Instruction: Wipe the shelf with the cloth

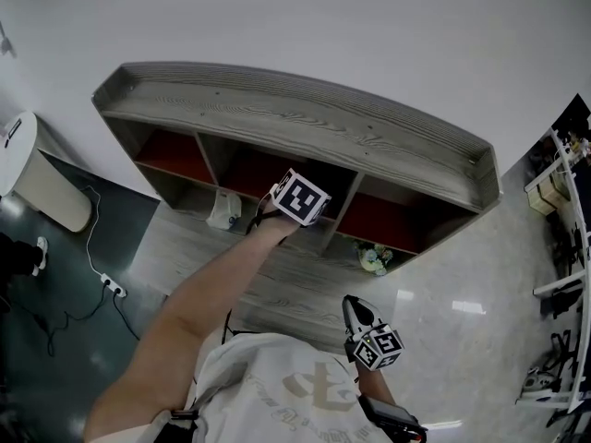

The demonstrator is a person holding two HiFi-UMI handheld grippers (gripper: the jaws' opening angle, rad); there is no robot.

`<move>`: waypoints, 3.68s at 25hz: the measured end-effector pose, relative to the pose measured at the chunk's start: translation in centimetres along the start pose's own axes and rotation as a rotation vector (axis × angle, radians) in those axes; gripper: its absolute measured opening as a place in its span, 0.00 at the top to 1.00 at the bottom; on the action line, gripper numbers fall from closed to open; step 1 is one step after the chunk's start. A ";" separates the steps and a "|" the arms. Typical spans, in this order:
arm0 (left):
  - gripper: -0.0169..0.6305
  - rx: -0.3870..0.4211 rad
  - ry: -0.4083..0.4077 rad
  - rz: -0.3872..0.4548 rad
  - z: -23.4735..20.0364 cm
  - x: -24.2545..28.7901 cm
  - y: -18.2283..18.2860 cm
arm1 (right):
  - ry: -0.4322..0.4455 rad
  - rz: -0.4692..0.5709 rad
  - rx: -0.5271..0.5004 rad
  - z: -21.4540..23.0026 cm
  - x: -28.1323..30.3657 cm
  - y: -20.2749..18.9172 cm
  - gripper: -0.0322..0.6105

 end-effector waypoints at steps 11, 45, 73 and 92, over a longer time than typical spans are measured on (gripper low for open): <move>0.85 -0.086 0.143 0.003 -6.4 -2.9 -2.5 | 0.054 -0.015 -0.015 -1.4 2.4 0.1 0.94; 0.85 -0.336 0.494 0.109 -13.2 -12.0 -10.4 | 0.198 -0.077 -0.045 -6.0 5.2 -1.3 0.94; 0.85 -0.393 0.364 0.365 -9.6 -21.2 -22.4 | 0.346 -0.138 -0.079 -13.5 10.4 -3.1 0.94; 0.85 -0.317 0.129 0.411 -18.9 -24.4 -17.1 | 0.289 -0.132 -0.114 -18.5 16.8 -3.2 0.94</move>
Point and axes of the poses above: the fingertips, and each gripper's own axes: x forward along the fingers, z to its right, y out of its top, the point moved 2 cm from there along -x, backward along the fingers, and after that the axes turned 3 degrees about -y, right-handed, at the moved point
